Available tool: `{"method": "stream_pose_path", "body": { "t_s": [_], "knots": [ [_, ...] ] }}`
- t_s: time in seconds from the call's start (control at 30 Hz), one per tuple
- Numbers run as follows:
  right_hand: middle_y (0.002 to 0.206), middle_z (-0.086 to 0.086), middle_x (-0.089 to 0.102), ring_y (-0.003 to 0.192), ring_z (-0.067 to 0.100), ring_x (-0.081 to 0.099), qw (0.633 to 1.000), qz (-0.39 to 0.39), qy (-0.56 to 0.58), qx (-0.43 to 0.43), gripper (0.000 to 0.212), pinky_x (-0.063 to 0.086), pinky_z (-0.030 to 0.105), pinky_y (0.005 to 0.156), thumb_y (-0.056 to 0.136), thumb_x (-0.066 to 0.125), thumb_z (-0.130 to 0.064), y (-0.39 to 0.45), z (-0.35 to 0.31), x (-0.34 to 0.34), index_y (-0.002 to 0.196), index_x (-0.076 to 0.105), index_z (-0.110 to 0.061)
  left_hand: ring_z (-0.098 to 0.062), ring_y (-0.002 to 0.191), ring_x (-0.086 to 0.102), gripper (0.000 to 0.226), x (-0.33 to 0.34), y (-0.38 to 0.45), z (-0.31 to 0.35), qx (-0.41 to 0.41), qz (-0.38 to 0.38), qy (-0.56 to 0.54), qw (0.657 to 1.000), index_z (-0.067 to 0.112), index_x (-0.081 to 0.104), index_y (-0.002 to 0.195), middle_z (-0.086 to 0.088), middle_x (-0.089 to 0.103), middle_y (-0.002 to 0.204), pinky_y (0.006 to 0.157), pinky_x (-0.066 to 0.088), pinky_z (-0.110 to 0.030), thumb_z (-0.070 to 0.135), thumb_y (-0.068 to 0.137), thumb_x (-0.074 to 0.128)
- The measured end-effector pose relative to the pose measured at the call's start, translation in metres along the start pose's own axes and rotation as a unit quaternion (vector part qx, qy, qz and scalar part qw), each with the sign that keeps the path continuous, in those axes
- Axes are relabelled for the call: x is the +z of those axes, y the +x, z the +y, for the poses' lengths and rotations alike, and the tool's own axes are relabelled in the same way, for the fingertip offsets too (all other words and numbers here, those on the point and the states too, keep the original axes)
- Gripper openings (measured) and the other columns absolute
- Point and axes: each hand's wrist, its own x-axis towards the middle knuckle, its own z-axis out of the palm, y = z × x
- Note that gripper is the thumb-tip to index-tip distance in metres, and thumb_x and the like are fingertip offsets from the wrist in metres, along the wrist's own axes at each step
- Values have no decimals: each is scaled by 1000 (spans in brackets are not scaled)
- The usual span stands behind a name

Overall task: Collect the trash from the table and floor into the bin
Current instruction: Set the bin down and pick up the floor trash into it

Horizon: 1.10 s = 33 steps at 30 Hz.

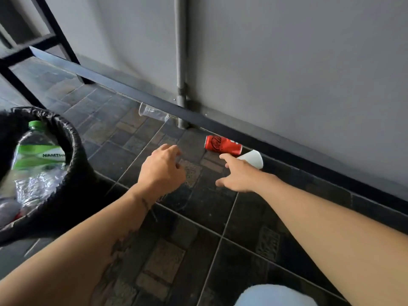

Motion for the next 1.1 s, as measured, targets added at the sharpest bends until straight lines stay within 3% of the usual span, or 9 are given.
{"method": "stream_pose_path", "body": {
  "t_s": [0.17,0.27,0.4,0.57,0.7,0.87,1.1],
  "knots": [
    [149,7,42,131,28,46,991,5,125,45,83,42,46,105,83,73,-42,9,46,7,150,25,-31,-34,106,64,46,12,31,32,9,-80,65,995,24,66,120,-3,64,121,86,55,-39,28,76,50],
    [148,9,40,132,29,43,990,25,129,51,72,41,40,103,87,67,-36,6,53,13,148,30,-26,-34,109,64,44,10,43,52,28,-127,104,986,26,65,118,-3,64,123,87,52,-36,27,76,53],
    [143,9,34,132,32,37,999,33,-36,17,65,43,47,100,88,63,-26,15,56,28,143,28,-24,-32,110,63,39,30,63,54,35,-180,138,973,22,63,120,-4,61,124,86,53,-36,21,81,56],
    [139,13,34,122,33,40,954,106,-273,-62,76,46,46,94,78,70,-26,48,61,25,143,29,-20,-33,112,58,43,68,101,29,74,-167,157,971,16,55,127,-8,56,121,86,49,-39,22,85,54],
    [144,16,31,125,35,40,919,142,-360,-73,82,44,46,93,69,77,-21,71,67,24,139,33,-17,-34,123,49,58,111,129,14,133,-116,153,972,17,43,141,-9,50,135,100,41,-43,20,85,53],
    [142,19,32,125,37,37,886,131,-441,-54,80,43,47,92,72,75,-18,88,75,38,141,35,-13,-35,130,43,75,160,155,9,235,-73,185,951,16,42,145,-13,48,141,112,33,-45,20,72,56],
    [133,16,39,116,35,44,870,109,-479,-46,67,44,44,83,74,72,-16,81,73,37,132,40,-11,-33,128,41,87,161,162,8,221,-103,216,945,19,34,147,-12,42,141,109,34,-42,21,66,65]
  ]
}}
